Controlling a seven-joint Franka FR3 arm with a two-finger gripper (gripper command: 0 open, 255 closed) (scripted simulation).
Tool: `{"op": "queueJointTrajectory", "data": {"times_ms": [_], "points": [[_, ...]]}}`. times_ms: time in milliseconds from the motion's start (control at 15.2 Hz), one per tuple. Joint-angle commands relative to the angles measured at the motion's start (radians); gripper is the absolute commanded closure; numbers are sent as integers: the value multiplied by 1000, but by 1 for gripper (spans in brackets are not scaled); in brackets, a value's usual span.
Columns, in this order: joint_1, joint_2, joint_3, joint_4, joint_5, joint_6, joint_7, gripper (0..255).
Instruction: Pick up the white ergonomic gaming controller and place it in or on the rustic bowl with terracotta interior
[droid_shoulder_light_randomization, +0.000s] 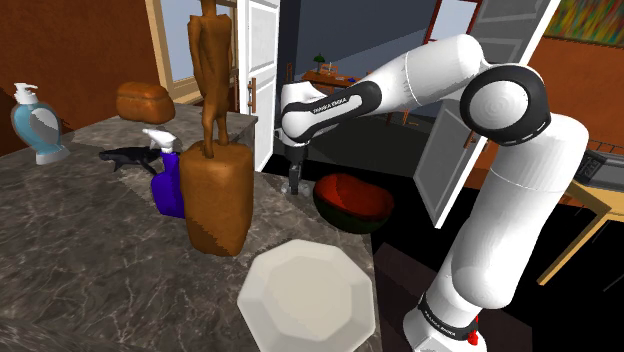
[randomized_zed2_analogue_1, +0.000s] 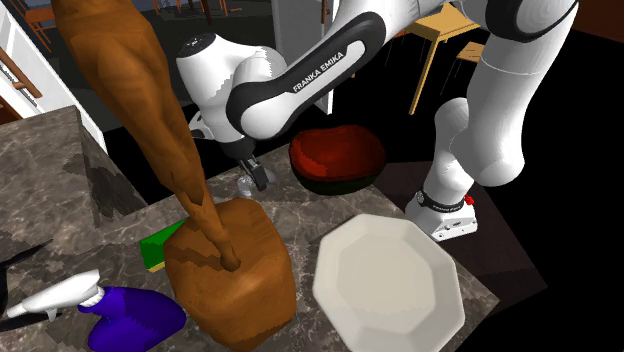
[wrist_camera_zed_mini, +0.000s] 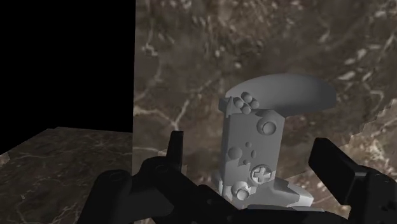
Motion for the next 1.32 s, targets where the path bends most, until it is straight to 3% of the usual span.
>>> {"op": "queueJointTrajectory", "data": {"times_ms": [0, 132, 198, 792, 1254], "points": [[0, 0, 0, -1, 0, 1, 0, 0], [0, 0, 0, 0, 0, 1, 0, 0], [0, 0, 0, 0, 0, 1, 0, 255], [0, 0, 0, -1, 0, 1, 0, 255], [0, -34, 0, 54, 0, -89, -2, 255]]}}
